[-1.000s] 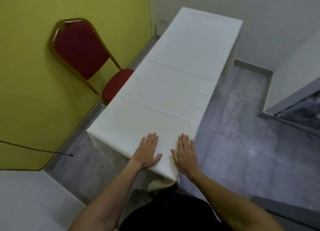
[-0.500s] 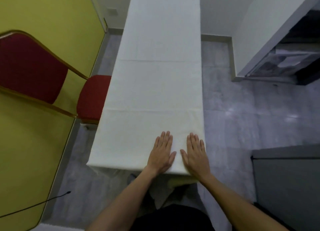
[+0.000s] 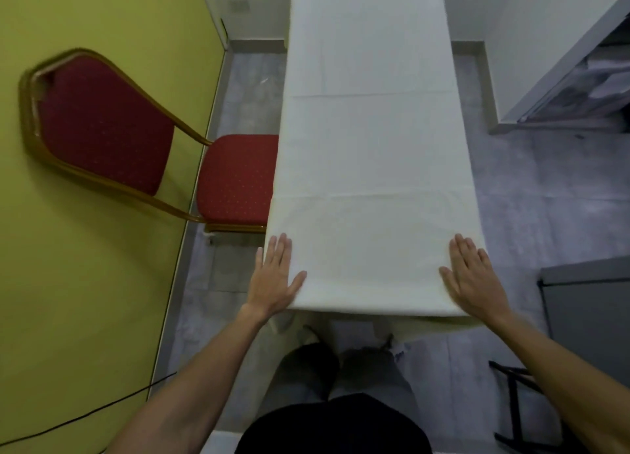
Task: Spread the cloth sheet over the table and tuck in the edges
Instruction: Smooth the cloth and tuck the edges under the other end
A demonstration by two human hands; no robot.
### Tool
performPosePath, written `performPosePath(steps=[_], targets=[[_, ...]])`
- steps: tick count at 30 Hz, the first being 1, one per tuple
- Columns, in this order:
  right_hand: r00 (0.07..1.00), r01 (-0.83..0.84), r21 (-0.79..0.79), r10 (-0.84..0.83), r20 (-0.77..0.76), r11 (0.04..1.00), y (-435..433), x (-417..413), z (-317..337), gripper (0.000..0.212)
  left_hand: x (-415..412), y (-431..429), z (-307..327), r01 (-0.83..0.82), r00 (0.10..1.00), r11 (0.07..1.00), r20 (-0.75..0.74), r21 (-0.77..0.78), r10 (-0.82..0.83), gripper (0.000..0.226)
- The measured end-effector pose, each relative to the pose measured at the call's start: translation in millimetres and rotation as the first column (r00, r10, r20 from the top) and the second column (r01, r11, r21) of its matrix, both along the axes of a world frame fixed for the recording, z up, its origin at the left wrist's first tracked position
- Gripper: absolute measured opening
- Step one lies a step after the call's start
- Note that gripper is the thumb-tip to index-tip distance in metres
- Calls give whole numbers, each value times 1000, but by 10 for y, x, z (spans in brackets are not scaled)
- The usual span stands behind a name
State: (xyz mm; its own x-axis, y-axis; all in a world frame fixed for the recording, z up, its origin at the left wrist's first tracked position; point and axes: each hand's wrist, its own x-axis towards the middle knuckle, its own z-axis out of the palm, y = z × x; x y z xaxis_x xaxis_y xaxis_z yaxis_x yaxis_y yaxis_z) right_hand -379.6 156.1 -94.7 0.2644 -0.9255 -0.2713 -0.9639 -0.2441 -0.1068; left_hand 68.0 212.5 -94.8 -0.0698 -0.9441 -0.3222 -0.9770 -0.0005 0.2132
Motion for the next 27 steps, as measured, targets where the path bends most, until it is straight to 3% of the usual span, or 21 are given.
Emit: performPosePath(steps=[4, 9, 14, 18, 24, 27], targets=[[1000, 30, -24, -30, -9, 999, -118, 183, 57, 82, 68, -216, 42, 12, 1000, 1000, 17, -18, -12, 84], [991, -47, -151, 65, 115, 987, -664, 1173, -12, 64, -810, -1110, 125, 163, 981, 977, -81, -137, -175, 71], [980, -29, -162, 60, 189, 986, -1064, 1887, -292, 58, -1166, -1661, -127, 175, 981, 968, -52, -181, -187, 64], [989, 26, -122, -7, 147, 992, -1170, 1544, -339, 69, -708, -1672, -298, 216, 975, 947, -2, -236, -223, 69], [967, 250, -79, -244, 78, 965, -1268, 486, -210, 83, -20, -1546, -295, -2, 999, 976, 34, -218, 9, 73], [940, 338, -82, -331, 86, 938, -1306, 336, -134, 85, 252, -1403, -267, -105, 994, 981, 18, -162, 109, 77]])
